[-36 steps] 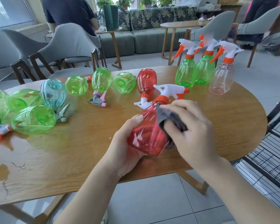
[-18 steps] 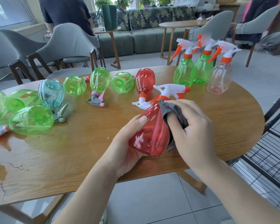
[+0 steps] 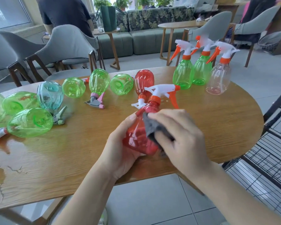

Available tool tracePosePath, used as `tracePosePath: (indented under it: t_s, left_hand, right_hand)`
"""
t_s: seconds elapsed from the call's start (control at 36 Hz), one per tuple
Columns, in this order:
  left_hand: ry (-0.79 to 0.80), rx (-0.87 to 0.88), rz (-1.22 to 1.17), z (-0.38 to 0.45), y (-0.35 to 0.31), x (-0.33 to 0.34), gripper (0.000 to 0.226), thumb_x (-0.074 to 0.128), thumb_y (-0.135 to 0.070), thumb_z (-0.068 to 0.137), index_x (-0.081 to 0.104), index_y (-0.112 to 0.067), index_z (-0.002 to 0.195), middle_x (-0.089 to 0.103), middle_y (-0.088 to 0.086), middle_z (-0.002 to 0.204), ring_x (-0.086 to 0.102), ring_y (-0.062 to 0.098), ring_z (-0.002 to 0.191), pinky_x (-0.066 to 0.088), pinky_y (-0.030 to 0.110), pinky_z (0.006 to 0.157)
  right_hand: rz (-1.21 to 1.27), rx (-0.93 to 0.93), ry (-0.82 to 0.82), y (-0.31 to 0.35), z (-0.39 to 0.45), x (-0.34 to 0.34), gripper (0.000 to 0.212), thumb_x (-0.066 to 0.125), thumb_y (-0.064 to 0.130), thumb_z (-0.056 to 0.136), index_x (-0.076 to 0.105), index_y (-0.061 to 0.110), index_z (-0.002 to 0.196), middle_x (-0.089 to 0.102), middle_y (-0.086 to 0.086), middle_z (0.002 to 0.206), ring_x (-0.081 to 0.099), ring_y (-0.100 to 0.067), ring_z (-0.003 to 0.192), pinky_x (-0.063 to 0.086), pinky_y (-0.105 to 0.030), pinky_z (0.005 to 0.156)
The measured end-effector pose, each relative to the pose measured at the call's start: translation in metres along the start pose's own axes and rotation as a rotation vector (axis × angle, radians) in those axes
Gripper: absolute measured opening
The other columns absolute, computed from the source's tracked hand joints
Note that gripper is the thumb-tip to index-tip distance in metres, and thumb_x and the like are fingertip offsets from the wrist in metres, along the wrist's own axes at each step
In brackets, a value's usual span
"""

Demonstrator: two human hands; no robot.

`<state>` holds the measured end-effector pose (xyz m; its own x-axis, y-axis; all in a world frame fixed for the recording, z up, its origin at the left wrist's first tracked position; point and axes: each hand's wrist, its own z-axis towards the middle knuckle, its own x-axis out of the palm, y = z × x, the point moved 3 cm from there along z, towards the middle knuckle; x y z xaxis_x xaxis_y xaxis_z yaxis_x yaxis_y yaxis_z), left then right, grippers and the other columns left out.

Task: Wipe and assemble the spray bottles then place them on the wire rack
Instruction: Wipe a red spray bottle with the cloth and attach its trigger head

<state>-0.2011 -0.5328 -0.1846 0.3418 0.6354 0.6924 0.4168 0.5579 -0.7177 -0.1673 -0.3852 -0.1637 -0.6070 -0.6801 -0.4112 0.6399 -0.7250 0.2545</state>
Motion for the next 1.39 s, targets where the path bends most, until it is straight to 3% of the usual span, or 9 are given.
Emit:
tracePosePath:
  t_s: [0.19,0.42,0.58,0.75,0.89,1.06,1.14,1.22,1.39]
  left_hand:
    - [-0.015,0.030,0.092,-0.002,0.005,0.003,0.043,0.058,-0.037,0.095,0.069,-0.011,0.127,0.072,0.016,0.115,0.073,0.028,0.097,0.061,0.043,0.083]
    - [-0.059,0.056,0.131,0.001,0.001,0.000,0.070,0.073,-0.043,0.087,0.054,-0.007,0.145,0.067,0.019,0.127,0.069,0.032,0.105,0.056,0.051,0.090]
    - [-0.028,0.011,0.100,0.001,0.005,0.006,0.052,0.064,-0.045,0.094,0.068,-0.010,0.133,0.069,0.017,0.123,0.070,0.031,0.105,0.057,0.049,0.090]
    - [-0.052,-0.009,-0.093,0.003,0.004,0.005,0.053,0.058,-0.047,0.099,0.065,-0.003,0.127,0.067,0.017,0.118,0.066,0.028,0.109,0.053,0.040,0.099]
    - [0.003,-0.086,-0.235,0.000,0.006,0.001,0.056,0.054,-0.049,0.101,0.063,0.000,0.125,0.067,0.014,0.106,0.067,0.024,0.101,0.059,0.032,0.091]
    - [-0.024,0.015,-0.028,0.001,0.005,0.001,0.042,0.064,-0.040,0.091,0.077,-0.008,0.115,0.072,0.012,0.109,0.073,0.023,0.092,0.063,0.037,0.075]
    - [-0.052,-0.003,0.082,-0.001,0.007,0.002,0.066,0.068,-0.045,0.086,0.061,-0.008,0.140,0.066,0.018,0.128,0.067,0.031,0.108,0.058,0.044,0.085]
    - [-0.059,-0.009,0.079,0.000,0.010,0.003,0.070,0.070,-0.042,0.086,0.056,-0.008,0.146,0.060,0.022,0.140,0.060,0.036,0.121,0.054,0.048,0.098]
    - [-0.025,0.025,0.027,-0.003,0.009,0.005,0.067,0.067,-0.053,0.085,0.067,-0.007,0.134,0.069,0.018,0.129,0.071,0.030,0.111,0.060,0.044,0.093]
  right_hand:
    - [-0.082,0.320,-0.022,-0.009,0.010,-0.001,0.024,0.065,0.006,0.096,0.073,0.005,0.119,0.070,-0.005,0.114,0.064,-0.016,0.111,0.037,-0.007,0.099]
    - [0.061,0.268,-0.032,0.001,0.000,-0.003,0.026,0.061,0.009,0.095,0.073,0.004,0.118,0.069,-0.004,0.115,0.065,-0.015,0.111,0.047,-0.020,0.100]
    - [0.113,0.333,-0.055,-0.001,0.005,-0.005,0.026,0.063,0.006,0.096,0.073,0.008,0.119,0.068,-0.001,0.116,0.063,-0.013,0.114,0.046,-0.020,0.101]
    - [0.130,0.044,-0.007,0.019,-0.011,0.001,0.023,0.065,0.009,0.094,0.077,0.005,0.113,0.069,-0.008,0.113,0.063,-0.030,0.104,0.051,-0.046,0.091]
    - [0.004,-0.187,0.050,0.025,-0.016,0.004,0.022,0.076,0.017,0.095,0.078,0.011,0.117,0.072,-0.005,0.116,0.060,-0.028,0.101,0.051,-0.046,0.085]
    - [-0.095,0.063,-0.021,0.004,0.008,-0.007,0.027,0.059,0.011,0.101,0.074,0.007,0.123,0.072,-0.006,0.117,0.064,-0.027,0.103,0.052,-0.036,0.096]
    - [-0.255,0.187,0.013,-0.001,0.017,-0.010,0.036,0.048,0.020,0.099,0.074,0.011,0.122,0.073,-0.001,0.114,0.068,-0.026,0.100,0.058,-0.036,0.083]
    - [-0.321,0.235,0.050,0.004,0.018,-0.009,0.041,0.043,0.021,0.094,0.074,0.010,0.118,0.074,-0.002,0.108,0.070,-0.029,0.093,0.060,-0.038,0.067]
    - [-0.111,0.270,0.023,0.000,0.009,-0.011,0.032,0.058,0.012,0.093,0.074,0.010,0.121,0.071,-0.001,0.115,0.067,-0.024,0.106,0.053,-0.033,0.089]
